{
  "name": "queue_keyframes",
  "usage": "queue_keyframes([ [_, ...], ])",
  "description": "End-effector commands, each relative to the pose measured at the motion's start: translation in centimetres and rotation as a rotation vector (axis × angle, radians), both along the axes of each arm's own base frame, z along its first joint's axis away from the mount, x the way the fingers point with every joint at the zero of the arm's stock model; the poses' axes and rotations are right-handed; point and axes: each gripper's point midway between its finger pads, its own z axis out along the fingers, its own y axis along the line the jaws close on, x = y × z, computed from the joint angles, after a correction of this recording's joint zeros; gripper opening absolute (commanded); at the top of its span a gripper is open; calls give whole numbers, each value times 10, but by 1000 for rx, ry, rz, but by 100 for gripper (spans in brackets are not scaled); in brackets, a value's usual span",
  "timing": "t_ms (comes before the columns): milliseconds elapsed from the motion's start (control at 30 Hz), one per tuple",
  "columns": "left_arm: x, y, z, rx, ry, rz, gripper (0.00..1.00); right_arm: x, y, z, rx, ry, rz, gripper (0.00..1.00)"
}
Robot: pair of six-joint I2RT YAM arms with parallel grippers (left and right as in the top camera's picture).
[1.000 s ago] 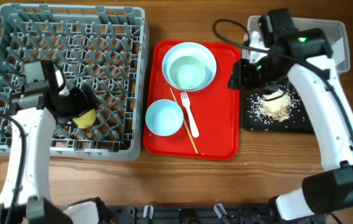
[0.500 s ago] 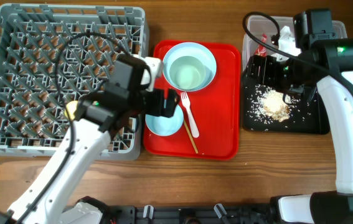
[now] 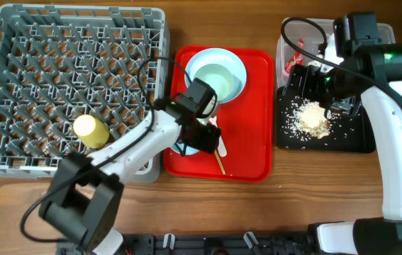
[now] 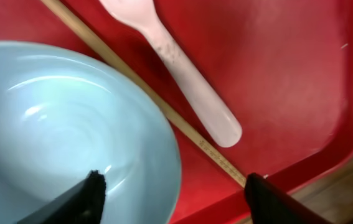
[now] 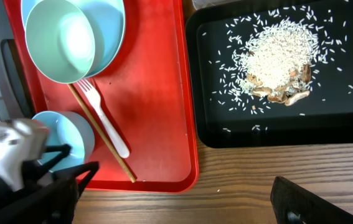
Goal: Sort waste into correct bins and load items into the dishwasher rack
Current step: 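Grasp the light-blue bowl on the red tray with the left gripper, then carry the light-blue bowl to the dish rack and set it down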
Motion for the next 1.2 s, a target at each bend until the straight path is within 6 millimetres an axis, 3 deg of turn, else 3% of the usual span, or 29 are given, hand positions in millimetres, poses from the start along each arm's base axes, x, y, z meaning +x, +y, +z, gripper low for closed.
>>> queue_keyframes([
  [0,-7,-7,-17,35,24,-38,52,2,-5,10,-16,-32,-26,100],
  [33,-9,-7,-21,47,26,-44,42,2,-5,10,-17,-32,-26,100],
  [67,-10,-8,-23,57,28,-49,38,1,-5,10,-17,-32,-26,100],
  [267,-13,-4,-33,154,-10,-77,27,1,-5,9,-17,-29,-26,100],
  [333,-11,-5,-33,146,-18,-76,11,1,-5,9,-17,-28,-26,100],
  [400,-8,-8,-28,135,-33,-75,4,0,-5,9,-17,-24,-26,100],
  [500,-3,-13,-11,112,-60,-72,4,-2,-6,9,-18,-17,-25,100],
  [633,15,-22,51,27,-166,-51,4,-3,-6,8,-18,-14,-25,100],
  [700,28,-17,85,-25,-235,-15,4,-3,-6,8,-19,-14,-25,100],
  [800,51,8,135,-97,-352,77,4,-3,-6,8,-19,-14,-25,100],
  [867,75,45,168,-140,-448,182,4,-2,-6,8,-18,-15,-25,100],
  [967,91,73,189,-259,-477,169,4,-3,-6,8,-18,-15,-25,100],
  [1033,107,99,193,-347,-470,206,4,-3,-6,8,-18,-14,-25,100],
  [1167,120,134,203,-549,-468,179,4,-3,-6,8,-18,-14,-25,100],
])
